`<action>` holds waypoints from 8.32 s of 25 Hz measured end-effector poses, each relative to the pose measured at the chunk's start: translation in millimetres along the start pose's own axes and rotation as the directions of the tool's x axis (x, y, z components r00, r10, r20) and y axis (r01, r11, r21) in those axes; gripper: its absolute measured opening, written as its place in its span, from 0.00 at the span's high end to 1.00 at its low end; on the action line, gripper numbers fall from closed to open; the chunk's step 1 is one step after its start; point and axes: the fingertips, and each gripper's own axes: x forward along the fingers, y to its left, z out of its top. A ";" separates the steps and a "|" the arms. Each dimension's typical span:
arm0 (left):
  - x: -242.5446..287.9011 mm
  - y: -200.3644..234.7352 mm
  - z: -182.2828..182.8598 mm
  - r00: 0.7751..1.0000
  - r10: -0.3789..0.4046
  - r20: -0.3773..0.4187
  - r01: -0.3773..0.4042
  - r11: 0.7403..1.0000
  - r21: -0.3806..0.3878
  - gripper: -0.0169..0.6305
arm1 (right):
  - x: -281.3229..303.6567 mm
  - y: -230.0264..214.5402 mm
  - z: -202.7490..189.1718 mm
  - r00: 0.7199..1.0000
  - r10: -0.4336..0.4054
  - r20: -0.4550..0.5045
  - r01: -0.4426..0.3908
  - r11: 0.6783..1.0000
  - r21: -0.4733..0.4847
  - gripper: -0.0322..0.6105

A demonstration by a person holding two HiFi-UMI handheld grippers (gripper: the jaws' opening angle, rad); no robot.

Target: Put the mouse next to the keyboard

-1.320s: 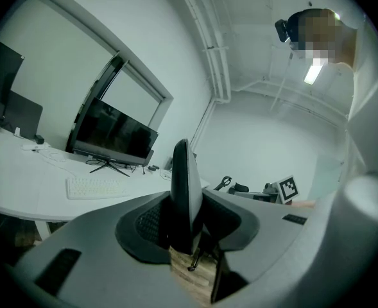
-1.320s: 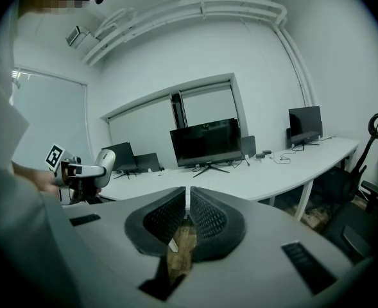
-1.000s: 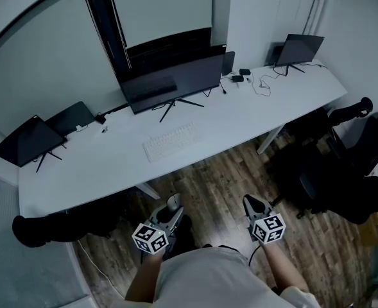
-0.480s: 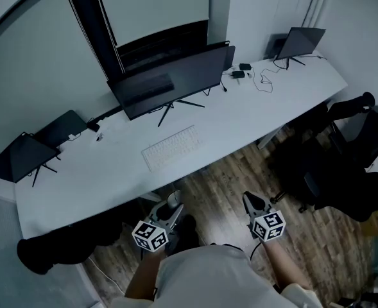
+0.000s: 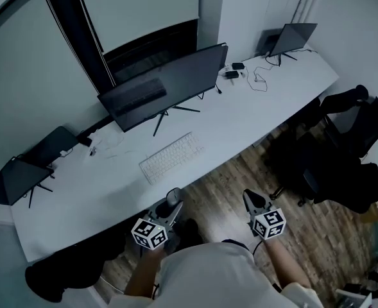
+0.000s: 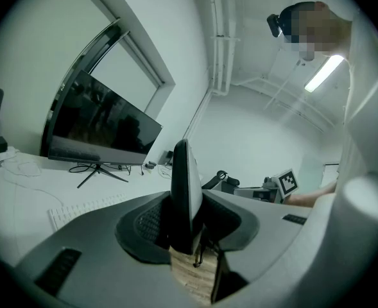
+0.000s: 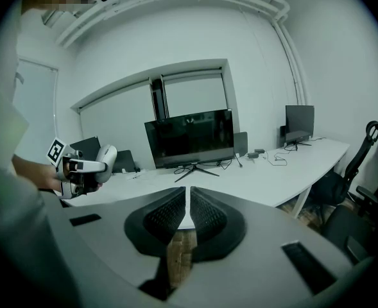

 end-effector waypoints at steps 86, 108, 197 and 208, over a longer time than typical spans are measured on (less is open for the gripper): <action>284.4 61.0 -9.4 0.942 0.297 -0.155 -0.323 0.927 -0.190 0.75 | 199.1 -205.1 43.6 0.935 0.313 -0.169 -0.318 0.948 -0.008 0.89; 380.8 181.0 -87.1 0.848 0.330 -0.415 -0.481 0.808 -0.340 0.74 | 236.3 -210.6 23.3 0.942 0.158 -0.296 -0.148 0.987 0.055 0.89; 272.0 125.7 5.0 0.809 0.573 -0.131 -0.565 0.696 -0.442 0.93 | 237.2 -219.5 99.6 0.925 0.323 -0.201 -0.350 0.929 -0.116 0.89; 250.2 56.0 5.7 0.773 0.632 -0.054 -0.623 0.741 -0.251 0.93 | 206.1 -215.1 89.7 0.865 0.456 -0.209 -0.485 0.866 -0.118 0.89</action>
